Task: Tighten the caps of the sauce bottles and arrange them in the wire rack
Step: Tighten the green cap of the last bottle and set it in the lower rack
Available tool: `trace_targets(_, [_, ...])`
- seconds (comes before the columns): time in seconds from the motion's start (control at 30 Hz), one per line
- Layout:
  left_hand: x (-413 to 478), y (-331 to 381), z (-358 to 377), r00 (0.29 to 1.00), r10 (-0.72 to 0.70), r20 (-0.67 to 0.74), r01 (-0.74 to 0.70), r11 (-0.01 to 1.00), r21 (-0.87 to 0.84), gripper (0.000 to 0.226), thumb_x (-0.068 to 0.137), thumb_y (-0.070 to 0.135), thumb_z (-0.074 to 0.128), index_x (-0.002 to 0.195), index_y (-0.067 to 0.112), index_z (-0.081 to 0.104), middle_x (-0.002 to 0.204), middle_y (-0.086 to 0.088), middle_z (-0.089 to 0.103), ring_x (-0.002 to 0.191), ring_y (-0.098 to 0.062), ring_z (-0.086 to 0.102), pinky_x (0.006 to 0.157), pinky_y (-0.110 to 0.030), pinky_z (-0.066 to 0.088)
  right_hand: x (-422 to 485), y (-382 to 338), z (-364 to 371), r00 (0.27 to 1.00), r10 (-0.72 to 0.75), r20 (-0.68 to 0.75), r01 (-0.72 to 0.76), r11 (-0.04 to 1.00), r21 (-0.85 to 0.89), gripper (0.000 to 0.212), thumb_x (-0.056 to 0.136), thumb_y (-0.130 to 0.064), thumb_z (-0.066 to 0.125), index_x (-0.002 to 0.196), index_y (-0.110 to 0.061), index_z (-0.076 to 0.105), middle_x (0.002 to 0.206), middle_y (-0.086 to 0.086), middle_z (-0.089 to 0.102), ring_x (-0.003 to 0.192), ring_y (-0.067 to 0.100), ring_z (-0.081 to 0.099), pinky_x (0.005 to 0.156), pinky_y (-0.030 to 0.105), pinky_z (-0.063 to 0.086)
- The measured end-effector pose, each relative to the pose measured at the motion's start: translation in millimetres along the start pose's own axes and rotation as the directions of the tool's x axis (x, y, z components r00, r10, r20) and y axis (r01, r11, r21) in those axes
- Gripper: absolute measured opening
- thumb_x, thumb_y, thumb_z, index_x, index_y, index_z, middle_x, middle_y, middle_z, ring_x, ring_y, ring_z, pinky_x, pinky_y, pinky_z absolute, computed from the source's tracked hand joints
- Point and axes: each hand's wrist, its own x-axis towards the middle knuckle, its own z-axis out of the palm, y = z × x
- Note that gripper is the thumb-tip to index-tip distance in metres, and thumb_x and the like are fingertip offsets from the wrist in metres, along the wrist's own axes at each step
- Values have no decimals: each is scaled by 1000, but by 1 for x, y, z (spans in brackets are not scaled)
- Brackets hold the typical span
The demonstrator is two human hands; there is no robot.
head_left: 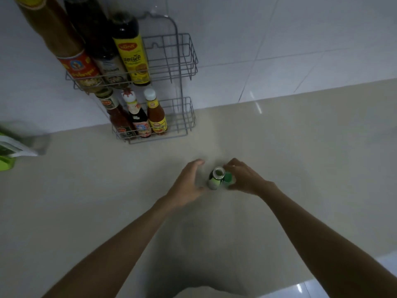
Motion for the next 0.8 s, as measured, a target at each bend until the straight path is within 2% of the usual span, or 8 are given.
trace_targets(0.1, [9, 14, 21, 998, 6, 67, -3, 998, -56, 73, 73, 6, 78, 137, 9, 44, 139, -8, 49, 130, -20, 45, 98, -10, 28, -3, 1, 11, 984, 9, -175, 5, 997, 79, 35, 74, -17, 76, 107, -14, 64, 103, 11, 57, 94, 35, 60, 76, 33, 46])
trace_targets(0.2, [12, 20, 34, 999, -38, 14, 39, 991, -127, 52, 72, 6, 77, 119, 17, 57, 114, 3, 63, 107, -14, 58, 80, -3, 37, -6, -2, 8, 921, 177, -347, -59, 944, 326, 31, 73, -12, 74, 100, -14, 57, 97, 6, 60, 85, 29, 62, 70, 33, 49])
trace_targets(0.3, [8, 26, 37, 988, -120, -93, 98, 971, -218, 38, 73, 17, 78, 107, 23, 63, 105, 5, 69, 98, -13, 63, 81, -17, 44, -16, -20, -13, 860, 377, -344, 4, 669, 743, 23, 81, -20, 72, 99, -20, 58, 99, -1, 67, 84, 17, 65, 70, 20, 51])
trace_targets(0.33, [7, 28, 35, 980, -152, -125, 119, 964, -239, 36, 71, 20, 78, 104, 23, 64, 102, 3, 69, 94, -14, 63, 80, -23, 46, -20, -28, -20, 866, 364, -343, 85, 569, 818, 18, 86, -22, 69, 102, -22, 61, 102, -2, 69, 88, 14, 66, 76, 20, 52])
trace_targets(0.4, [3, 35, 27, 970, -181, -163, 137, 958, -252, 31, 68, 22, 78, 97, 24, 65, 96, -1, 66, 86, -13, 63, 74, -25, 46, -30, -43, -31, 879, 265, -396, 230, 491, 840, 18, 93, -18, 61, 110, -21, 66, 109, -2, 70, 98, 8, 64, 84, 18, 50])
trace_targets(0.53, [-6, 44, 4, 973, -160, -165, 113, 958, -263, 29, 69, 18, 77, 95, 24, 67, 92, -4, 60, 74, -10, 59, 61, -13, 42, -37, -60, -36, 913, 103, -394, 298, 491, 819, 12, 94, -15, 61, 103, -9, 66, 114, 2, 71, 109, 14, 64, 91, 25, 51])
trace_targets(0.63, [-16, 43, -11, 978, -183, -101, 145, 941, -307, 29, 67, 22, 77, 92, 31, 65, 92, -1, 62, 79, -14, 60, 70, -27, 46, -38, -63, -49, 936, -8, -351, 302, 526, 795, 15, 91, -11, 64, 100, 1, 60, 115, 8, 71, 110, 21, 65, 94, 33, 53])
trace_targets(0.8, [-30, 43, -32, 979, -193, 61, 202, 910, -363, 25, 63, 24, 76, 86, 30, 67, 79, 6, 65, 75, -15, 61, 72, -35, 47, -42, -75, -81, 933, -279, -227, 359, 736, 573, 28, 89, -6, 65, 116, -11, 66, 116, 3, 69, 110, 13, 63, 95, 23, 50])
